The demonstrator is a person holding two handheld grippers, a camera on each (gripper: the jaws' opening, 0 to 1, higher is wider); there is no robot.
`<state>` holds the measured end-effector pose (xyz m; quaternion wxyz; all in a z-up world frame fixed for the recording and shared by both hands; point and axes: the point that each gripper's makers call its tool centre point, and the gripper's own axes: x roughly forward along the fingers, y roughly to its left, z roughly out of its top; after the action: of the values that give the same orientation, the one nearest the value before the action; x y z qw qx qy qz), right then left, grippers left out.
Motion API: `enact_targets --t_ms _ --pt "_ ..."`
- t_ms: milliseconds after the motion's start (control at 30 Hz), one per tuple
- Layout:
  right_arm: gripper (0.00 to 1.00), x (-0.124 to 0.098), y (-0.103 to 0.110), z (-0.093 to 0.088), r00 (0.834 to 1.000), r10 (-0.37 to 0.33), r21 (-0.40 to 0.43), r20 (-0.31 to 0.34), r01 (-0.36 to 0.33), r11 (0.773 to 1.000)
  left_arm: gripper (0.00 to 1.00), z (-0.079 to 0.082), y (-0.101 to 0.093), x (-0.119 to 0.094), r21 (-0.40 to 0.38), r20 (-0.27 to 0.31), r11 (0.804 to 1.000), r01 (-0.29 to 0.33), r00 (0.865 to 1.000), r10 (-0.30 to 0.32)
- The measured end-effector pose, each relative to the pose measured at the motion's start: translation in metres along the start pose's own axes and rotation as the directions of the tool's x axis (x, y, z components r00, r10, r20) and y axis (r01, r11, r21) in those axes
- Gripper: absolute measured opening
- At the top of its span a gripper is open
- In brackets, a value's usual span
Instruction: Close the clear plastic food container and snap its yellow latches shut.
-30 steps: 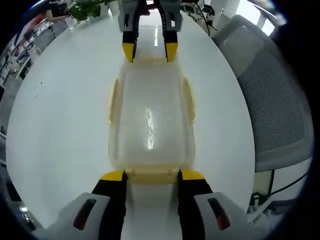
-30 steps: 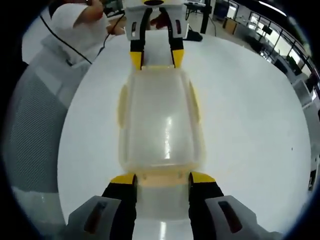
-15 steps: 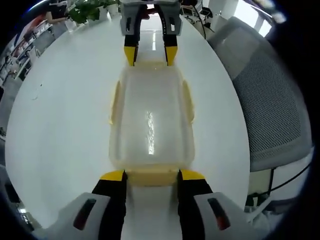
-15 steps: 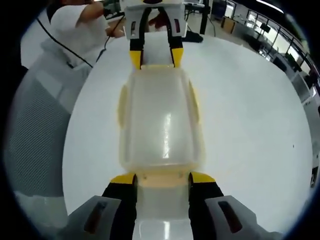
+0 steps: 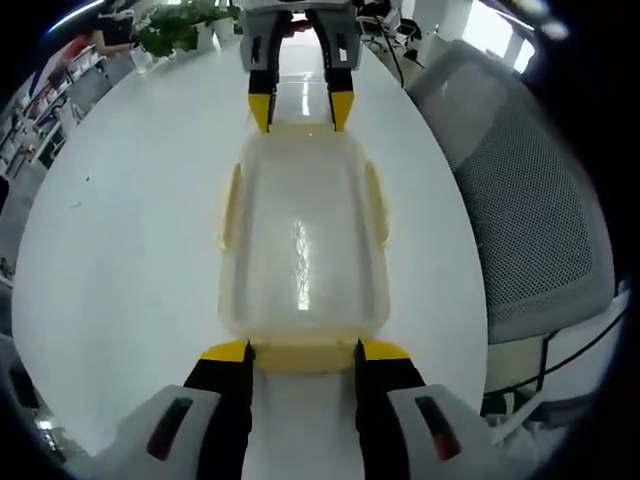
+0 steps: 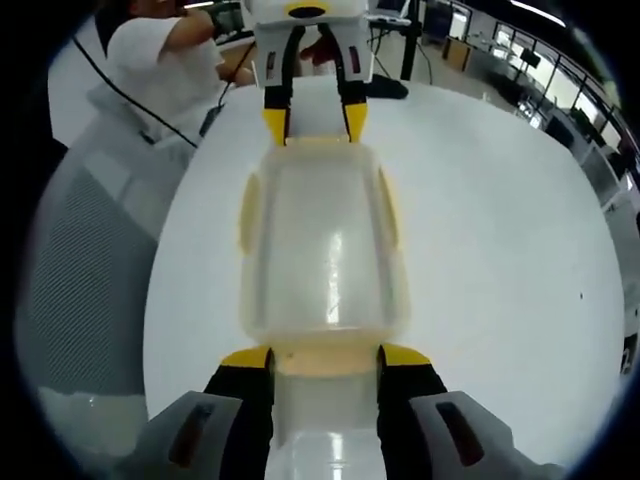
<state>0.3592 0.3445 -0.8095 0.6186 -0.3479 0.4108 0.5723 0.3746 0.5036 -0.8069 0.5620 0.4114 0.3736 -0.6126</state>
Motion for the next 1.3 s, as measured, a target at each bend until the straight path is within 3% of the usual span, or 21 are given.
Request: enact_targets --t_ms 867,1300 --pt "0.39 -0.043 0.002 0.003 1.0 -0.012 0.001 0.013 0.012 1.0 0.39 0.031 0.003 -0.031 0.023 0.016 1.0 -0.007 1.0 0.006" --pt "0.39 -0.06 -0.004 0.007 0.999 -0.024 0.003 0.025 0.024 1.0 0.39 0.039 0.009 -0.044 0.022 0.016 1.0 -0.015 1.0 0.014"
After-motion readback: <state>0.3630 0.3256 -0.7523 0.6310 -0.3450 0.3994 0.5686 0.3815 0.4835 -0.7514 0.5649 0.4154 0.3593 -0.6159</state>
